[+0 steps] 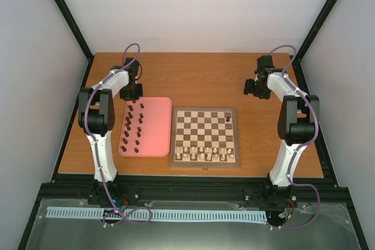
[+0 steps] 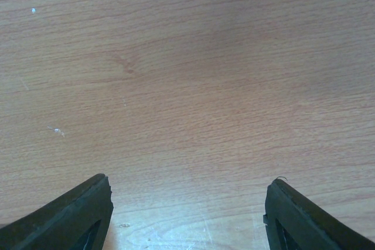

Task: Set up the chess pieces on the board
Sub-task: Pick up the chess piece from the storage box.

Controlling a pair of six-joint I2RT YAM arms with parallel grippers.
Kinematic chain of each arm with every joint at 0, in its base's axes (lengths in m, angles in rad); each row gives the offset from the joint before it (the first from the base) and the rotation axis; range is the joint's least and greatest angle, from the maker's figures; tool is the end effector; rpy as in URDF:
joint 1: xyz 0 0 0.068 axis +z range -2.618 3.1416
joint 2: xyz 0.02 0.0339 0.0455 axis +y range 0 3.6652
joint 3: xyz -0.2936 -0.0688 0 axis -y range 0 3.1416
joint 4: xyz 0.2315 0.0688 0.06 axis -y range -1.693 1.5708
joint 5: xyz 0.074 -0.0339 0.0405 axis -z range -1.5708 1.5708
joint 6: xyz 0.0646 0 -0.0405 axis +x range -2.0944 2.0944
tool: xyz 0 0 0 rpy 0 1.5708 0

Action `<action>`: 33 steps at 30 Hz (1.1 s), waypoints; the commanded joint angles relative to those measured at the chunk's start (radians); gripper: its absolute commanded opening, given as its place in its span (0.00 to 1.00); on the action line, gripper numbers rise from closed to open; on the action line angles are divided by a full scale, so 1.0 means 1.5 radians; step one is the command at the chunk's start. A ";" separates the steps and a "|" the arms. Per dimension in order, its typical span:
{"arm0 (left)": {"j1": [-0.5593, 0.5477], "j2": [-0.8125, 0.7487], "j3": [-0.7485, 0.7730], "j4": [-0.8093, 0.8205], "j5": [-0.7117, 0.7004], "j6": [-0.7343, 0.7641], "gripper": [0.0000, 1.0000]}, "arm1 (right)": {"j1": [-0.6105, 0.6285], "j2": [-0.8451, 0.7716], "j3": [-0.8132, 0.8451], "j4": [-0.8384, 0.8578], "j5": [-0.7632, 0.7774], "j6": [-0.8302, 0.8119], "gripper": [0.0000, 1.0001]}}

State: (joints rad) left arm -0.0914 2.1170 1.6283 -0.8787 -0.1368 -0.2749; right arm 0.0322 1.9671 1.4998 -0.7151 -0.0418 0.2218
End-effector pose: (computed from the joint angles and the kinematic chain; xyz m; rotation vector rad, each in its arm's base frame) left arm 0.4320 -0.0307 0.1735 -0.2872 2.8995 0.1421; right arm 0.4192 0.0162 0.2054 0.2499 2.7475 0.1259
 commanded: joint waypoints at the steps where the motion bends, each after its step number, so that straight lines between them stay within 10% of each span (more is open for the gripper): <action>1: 0.007 0.005 0.027 -0.006 -0.014 0.004 0.15 | -0.006 0.009 -0.007 -0.003 -0.001 -0.009 0.72; 23: -0.006 -0.112 0.091 -0.105 0.071 0.022 0.01 | -0.006 0.002 -0.007 -0.005 0.000 -0.007 0.72; 33: -0.250 -0.025 0.265 -0.135 0.163 0.005 0.01 | -0.006 0.009 0.012 -0.014 0.005 0.003 0.72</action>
State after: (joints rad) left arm -0.3004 1.9957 1.9034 -1.0527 0.0189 -0.2581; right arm 0.0322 1.9671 1.4998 -0.7216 -0.0414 0.2180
